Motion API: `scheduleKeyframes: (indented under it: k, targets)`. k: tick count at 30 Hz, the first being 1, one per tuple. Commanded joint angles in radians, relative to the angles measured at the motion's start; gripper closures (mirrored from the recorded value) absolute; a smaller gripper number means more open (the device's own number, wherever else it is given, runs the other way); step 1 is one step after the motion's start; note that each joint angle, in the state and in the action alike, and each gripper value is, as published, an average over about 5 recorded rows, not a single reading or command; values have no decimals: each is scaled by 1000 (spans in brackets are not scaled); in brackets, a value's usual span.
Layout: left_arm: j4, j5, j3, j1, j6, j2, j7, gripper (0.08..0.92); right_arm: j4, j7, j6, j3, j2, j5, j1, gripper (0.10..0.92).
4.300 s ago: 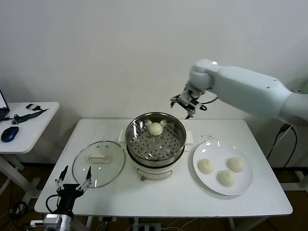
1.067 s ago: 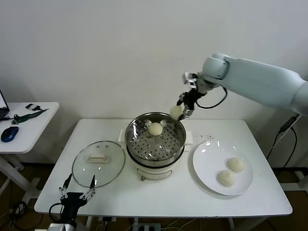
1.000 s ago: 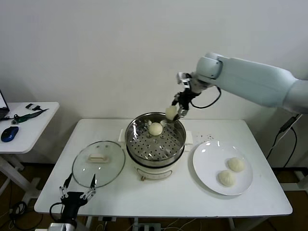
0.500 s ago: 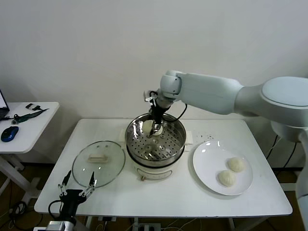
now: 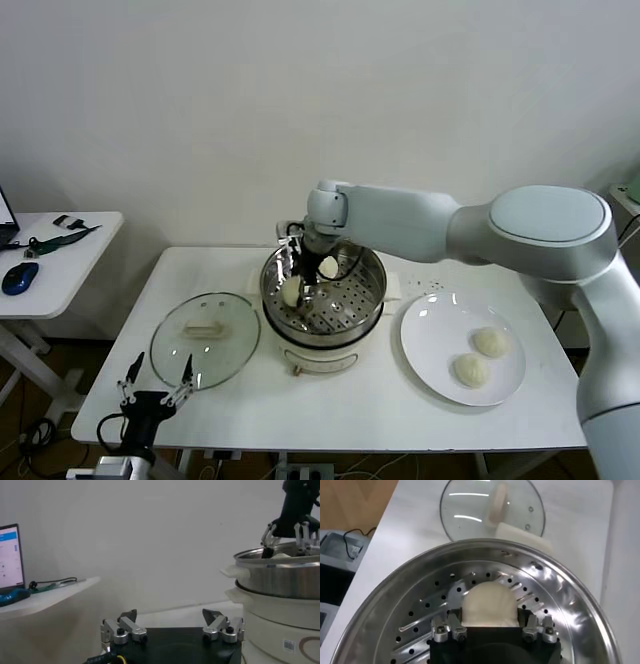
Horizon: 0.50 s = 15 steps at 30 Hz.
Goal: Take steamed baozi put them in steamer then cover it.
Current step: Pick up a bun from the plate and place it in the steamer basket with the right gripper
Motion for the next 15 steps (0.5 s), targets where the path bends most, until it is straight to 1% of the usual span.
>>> scheduleKeyframes:
  k: [1,4,8,11,15]
  targets:
    - [4,-1,1,0,1,1,-1,177,-6,8,-2,-4,21,-17,-26,239]
    - [6,-1,1,0,2,0,-2,177,4,7,-5,1,8,-20,-19,208]
    - [5,0,1,0,2,0,-3,177,42,1,-5,12,-35,-18,22,203]
    - [2,0,2,0,4,-2,-4,177,94,-20,-2,26,-98,-15,79,202]
    - [2,3,3,4,3,-3,-4,177,189,-64,10,29,-236,-3,185,202]
